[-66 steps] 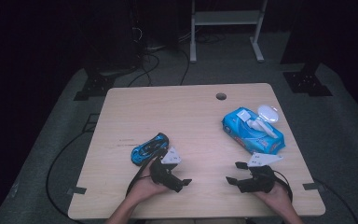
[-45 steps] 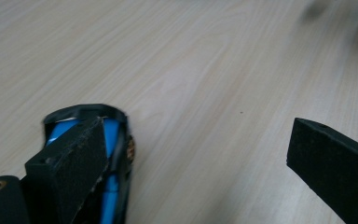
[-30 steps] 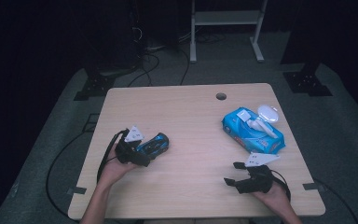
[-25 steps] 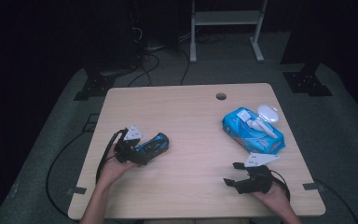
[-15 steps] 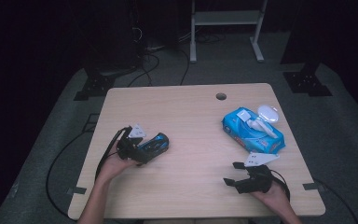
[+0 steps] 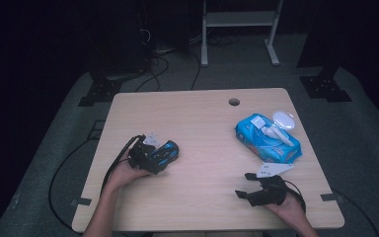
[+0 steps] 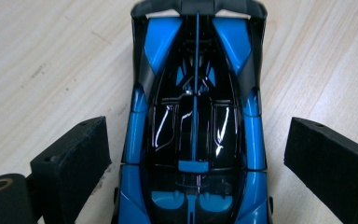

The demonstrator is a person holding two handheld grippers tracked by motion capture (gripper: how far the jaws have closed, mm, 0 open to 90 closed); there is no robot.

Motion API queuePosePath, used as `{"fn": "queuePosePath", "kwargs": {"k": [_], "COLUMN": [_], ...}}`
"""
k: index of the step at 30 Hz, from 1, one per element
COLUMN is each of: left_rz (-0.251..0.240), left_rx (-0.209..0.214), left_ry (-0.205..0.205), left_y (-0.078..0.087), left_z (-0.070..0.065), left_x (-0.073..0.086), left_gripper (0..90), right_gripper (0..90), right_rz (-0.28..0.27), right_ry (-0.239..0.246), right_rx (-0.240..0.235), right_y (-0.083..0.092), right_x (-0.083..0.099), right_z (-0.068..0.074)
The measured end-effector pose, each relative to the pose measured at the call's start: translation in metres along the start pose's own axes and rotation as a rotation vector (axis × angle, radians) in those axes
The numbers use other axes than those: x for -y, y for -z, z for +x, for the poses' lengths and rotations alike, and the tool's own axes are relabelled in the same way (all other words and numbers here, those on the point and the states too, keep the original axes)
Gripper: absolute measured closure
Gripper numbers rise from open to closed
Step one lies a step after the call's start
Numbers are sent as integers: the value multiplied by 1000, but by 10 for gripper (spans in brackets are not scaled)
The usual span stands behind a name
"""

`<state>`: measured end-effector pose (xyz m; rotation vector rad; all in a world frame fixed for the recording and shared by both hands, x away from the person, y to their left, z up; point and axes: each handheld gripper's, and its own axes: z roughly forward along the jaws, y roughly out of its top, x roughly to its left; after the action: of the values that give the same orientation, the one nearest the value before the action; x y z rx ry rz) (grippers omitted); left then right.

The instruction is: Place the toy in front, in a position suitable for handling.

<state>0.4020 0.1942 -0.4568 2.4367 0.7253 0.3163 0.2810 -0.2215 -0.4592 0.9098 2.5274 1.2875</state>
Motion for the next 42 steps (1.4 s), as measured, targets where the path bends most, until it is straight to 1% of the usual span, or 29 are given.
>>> {"fn": "queuePosePath", "kwargs": {"k": [1,3,4,6,8,11,13,14,15,16,17,18,20,23,26,33,36,38,41,42], "left_rz": [0,7,10,24,23,23,9,6,2,2,5,5,-3,-1,-4,-7,-14,-26,-22,-21], "left_rx": [0,2,5,2,31,31,31,32,28,30,30,30,15,19,21,16,10,19,18,19], "left_ry": [0,-3,-10,0,24,25,31,20,19,31,28,28,32,29,35,39,40,46,47,48], "left_y": [0,-1,-3,-5,-7,-7,-7,-5,-5,-5,-5,-5,-4,-3,-3,-2,-2,-1,0,0], "left_z": [0,-1,-1,2,3,5,5,5,5,5,6,6,3,4,4,3,2,3,3,3], "left_x": [0,0,0,1,3,3,4,4,4,3,4,4,4,4,4,5,5,5,6,6], "left_gripper": [64,118,121,122,139,141,157,193,231,234,247,249,251,257,258,260,260,263,264,265], "right_gripper": [245,245,245,245,245,245,245,246,245,246,245,246,246,246,246,246,246,246,246,246], "right_rz": [0,2,2,0,4,8,9,10,13,14,15,12,5,3,3,-1,-10,-8,-5,-12], "right_ry": [0,-1,-2,-4,-7,-3,-2,-3,-3,-2,0,1,1,-3,0,2,0,0,2,3], "right_rx": [0,1,1,1,-1,-3,-4,-5,-6,-6,-5,-4,-3,1,0,4,6,7,6,6], "right_y": [0,0,0,1,0,-1,-2,-2,-2,-2,-2,-1,0,1,1,2,3,3,3,4], "right_x": [0,1,1,1,1,1,1,1,1,1,1,2,2,2,2,2,2,2,2,2], "right_z": [0,-1,-1,-1,-1,-1,0,0,0,0,0,0,0,-1,-1,0,-1,-1,0,0]}}
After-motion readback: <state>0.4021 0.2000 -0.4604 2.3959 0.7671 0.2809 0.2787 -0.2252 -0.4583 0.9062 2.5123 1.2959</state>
